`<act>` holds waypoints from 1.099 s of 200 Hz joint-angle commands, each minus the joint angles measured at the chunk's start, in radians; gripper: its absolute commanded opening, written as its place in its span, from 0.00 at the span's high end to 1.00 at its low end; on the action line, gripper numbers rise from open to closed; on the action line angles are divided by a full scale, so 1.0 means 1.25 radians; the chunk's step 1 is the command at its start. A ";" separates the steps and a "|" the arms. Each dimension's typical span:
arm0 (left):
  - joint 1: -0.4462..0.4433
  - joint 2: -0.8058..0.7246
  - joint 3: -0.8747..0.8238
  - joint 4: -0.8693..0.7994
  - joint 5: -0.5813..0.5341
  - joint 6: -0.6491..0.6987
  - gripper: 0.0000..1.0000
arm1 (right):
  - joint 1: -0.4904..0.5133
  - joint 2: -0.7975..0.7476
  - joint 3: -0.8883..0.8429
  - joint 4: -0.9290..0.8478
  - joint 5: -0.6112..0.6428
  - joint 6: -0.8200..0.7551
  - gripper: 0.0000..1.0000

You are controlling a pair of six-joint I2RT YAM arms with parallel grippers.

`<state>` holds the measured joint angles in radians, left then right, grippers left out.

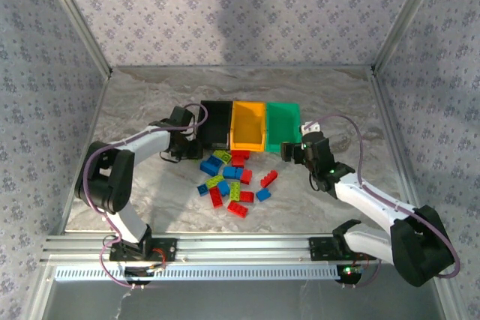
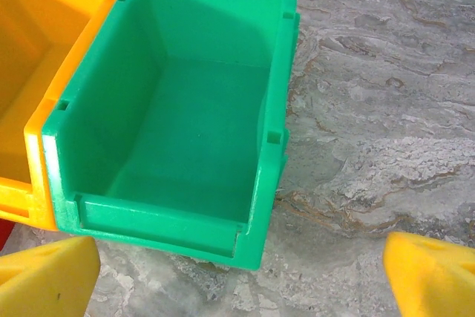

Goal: Sort the legos into containers by color
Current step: Pick up the lego from the center of the table, then place the lego in the container.

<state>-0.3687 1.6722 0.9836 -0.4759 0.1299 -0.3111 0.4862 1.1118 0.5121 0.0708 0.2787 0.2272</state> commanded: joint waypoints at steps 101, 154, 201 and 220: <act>-0.021 -0.246 -0.058 -0.007 -0.065 -0.027 0.89 | 0.006 0.005 0.016 0.005 0.034 -0.009 0.00; -0.155 -0.297 -0.016 0.116 -0.095 -0.046 0.90 | 0.007 0.015 0.023 -0.003 0.030 -0.005 0.00; -0.220 -0.050 0.250 0.010 -0.129 -0.025 0.88 | 0.007 0.015 0.022 -0.006 0.036 -0.005 0.00; -0.241 0.053 0.364 -0.047 -0.140 -0.011 0.87 | 0.005 0.017 0.025 -0.010 0.040 -0.005 0.00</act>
<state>-0.6392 1.6302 1.2945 -0.4309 -0.0010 -0.3515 0.4870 1.1267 0.5133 0.0704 0.3000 0.2272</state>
